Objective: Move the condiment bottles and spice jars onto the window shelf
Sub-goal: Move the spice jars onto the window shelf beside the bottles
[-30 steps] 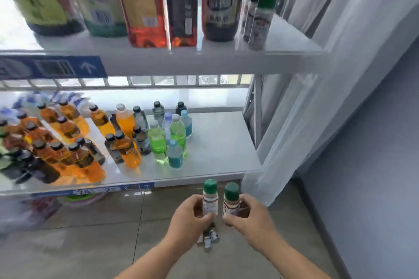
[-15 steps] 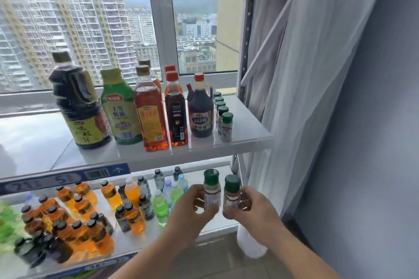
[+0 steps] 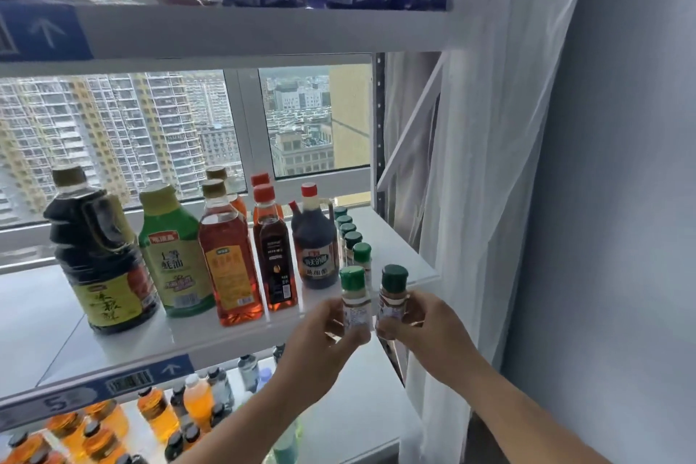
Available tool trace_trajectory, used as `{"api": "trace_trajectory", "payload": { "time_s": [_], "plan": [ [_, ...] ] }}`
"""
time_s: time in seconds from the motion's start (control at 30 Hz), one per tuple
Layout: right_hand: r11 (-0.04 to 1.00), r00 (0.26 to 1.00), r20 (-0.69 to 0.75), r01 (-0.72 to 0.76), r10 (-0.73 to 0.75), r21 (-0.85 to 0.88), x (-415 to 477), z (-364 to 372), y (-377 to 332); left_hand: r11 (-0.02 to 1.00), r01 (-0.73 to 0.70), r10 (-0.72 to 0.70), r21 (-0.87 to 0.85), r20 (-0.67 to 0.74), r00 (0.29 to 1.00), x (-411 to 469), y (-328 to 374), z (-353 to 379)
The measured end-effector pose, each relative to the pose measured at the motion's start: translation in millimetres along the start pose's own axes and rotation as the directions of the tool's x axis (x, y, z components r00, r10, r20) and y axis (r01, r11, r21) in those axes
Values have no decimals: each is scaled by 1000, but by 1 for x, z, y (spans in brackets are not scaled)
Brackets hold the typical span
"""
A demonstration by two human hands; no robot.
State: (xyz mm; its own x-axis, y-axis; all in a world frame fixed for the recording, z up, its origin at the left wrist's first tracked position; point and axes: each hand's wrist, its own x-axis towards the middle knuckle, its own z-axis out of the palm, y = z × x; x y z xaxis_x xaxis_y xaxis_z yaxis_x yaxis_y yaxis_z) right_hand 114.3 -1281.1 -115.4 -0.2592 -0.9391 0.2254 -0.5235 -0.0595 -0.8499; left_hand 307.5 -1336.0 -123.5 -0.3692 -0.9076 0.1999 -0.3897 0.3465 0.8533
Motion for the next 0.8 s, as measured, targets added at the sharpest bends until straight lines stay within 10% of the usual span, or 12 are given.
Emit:
{"api": "trace_trajectory", "payload": {
  "time_s": [0.8],
  "plan": [
    [990,987,101,-116,124,-75,285,16,55,978,31,11,205,-202,979,158,105,0]
  ]
}}
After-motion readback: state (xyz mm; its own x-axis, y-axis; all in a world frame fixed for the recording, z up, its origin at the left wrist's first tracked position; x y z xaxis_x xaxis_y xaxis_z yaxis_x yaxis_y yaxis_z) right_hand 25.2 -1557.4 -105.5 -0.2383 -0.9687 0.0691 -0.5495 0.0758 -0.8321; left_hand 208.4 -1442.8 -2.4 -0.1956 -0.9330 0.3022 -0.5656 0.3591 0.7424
